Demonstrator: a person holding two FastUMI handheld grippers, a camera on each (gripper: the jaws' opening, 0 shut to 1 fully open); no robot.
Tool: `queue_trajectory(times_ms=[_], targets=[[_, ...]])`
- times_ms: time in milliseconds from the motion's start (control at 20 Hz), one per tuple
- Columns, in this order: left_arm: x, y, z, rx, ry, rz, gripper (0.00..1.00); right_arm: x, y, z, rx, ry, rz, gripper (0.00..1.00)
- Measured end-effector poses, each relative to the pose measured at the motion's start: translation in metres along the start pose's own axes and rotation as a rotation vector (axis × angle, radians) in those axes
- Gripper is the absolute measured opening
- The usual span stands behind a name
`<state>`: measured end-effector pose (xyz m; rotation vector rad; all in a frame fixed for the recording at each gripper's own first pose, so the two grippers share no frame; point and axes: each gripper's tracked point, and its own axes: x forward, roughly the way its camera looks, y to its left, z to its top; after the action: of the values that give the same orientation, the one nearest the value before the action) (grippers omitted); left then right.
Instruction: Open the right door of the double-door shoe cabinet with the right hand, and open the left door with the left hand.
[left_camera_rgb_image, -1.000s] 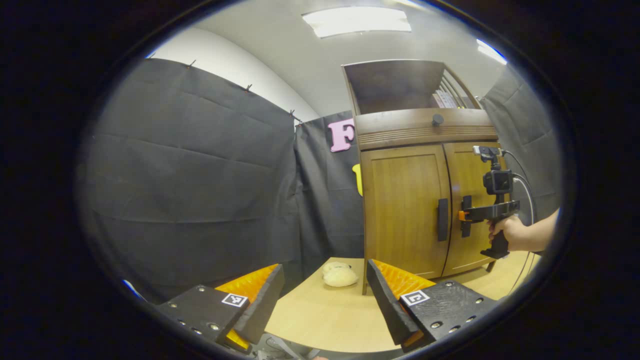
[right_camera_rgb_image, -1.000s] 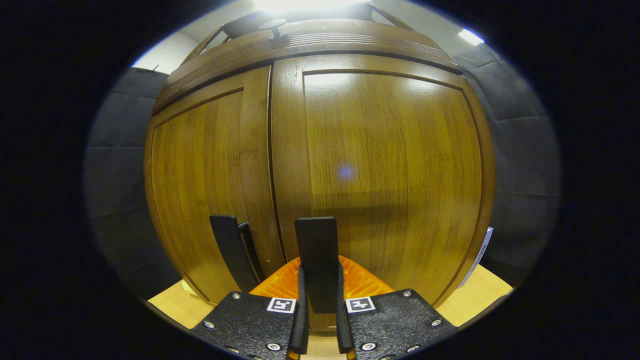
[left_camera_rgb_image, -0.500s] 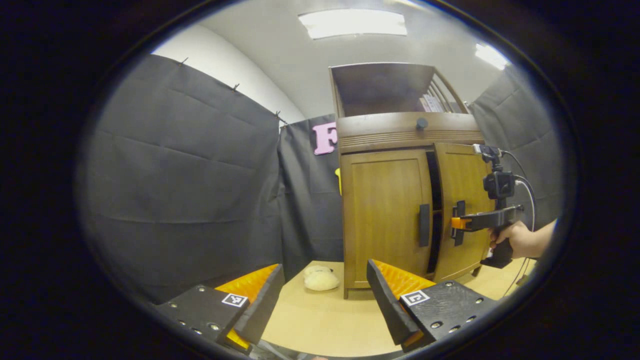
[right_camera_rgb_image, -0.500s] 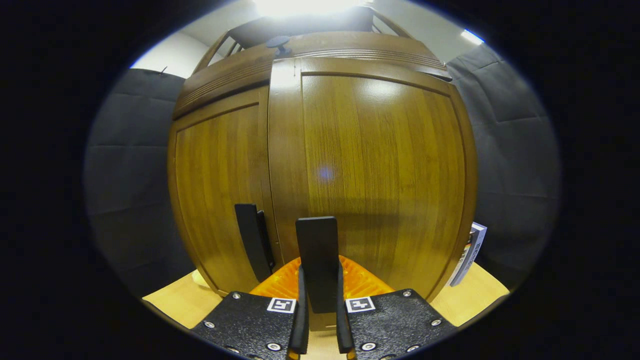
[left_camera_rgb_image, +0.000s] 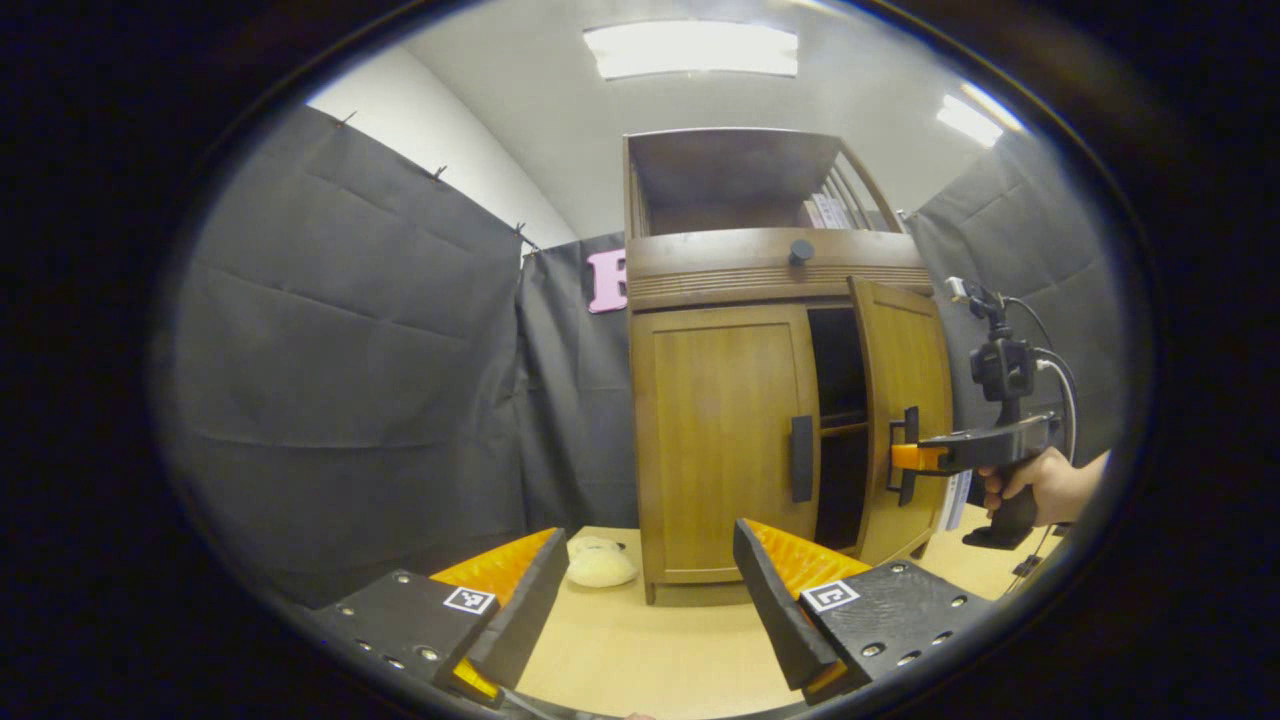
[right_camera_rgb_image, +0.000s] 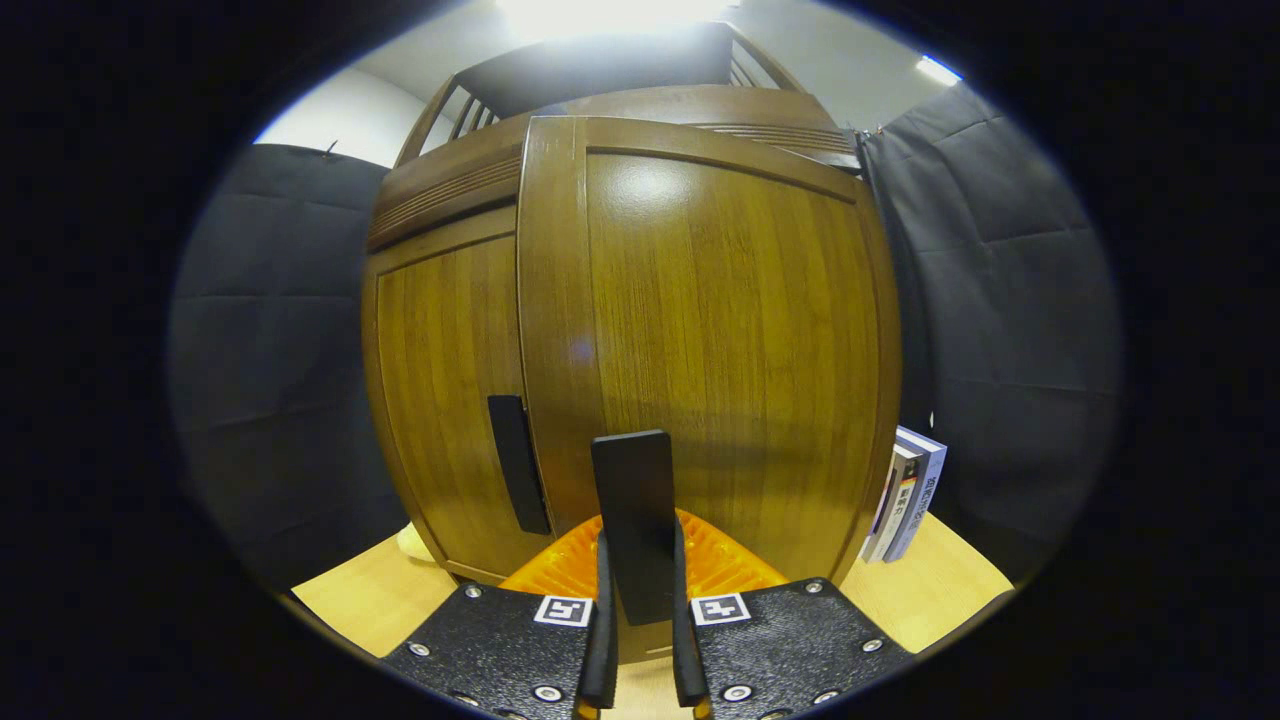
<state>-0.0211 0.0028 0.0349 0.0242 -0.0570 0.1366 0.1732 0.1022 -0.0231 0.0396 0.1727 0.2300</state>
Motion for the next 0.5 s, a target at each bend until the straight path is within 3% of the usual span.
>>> queue_trajectory(times_ms=[500], targets=[[-0.004, -0.007, 0.008, -0.004, 0.009, -0.094, 0.95, -0.059, -0.028, -0.001, 0.011, -0.01, -0.062, 0.23]])
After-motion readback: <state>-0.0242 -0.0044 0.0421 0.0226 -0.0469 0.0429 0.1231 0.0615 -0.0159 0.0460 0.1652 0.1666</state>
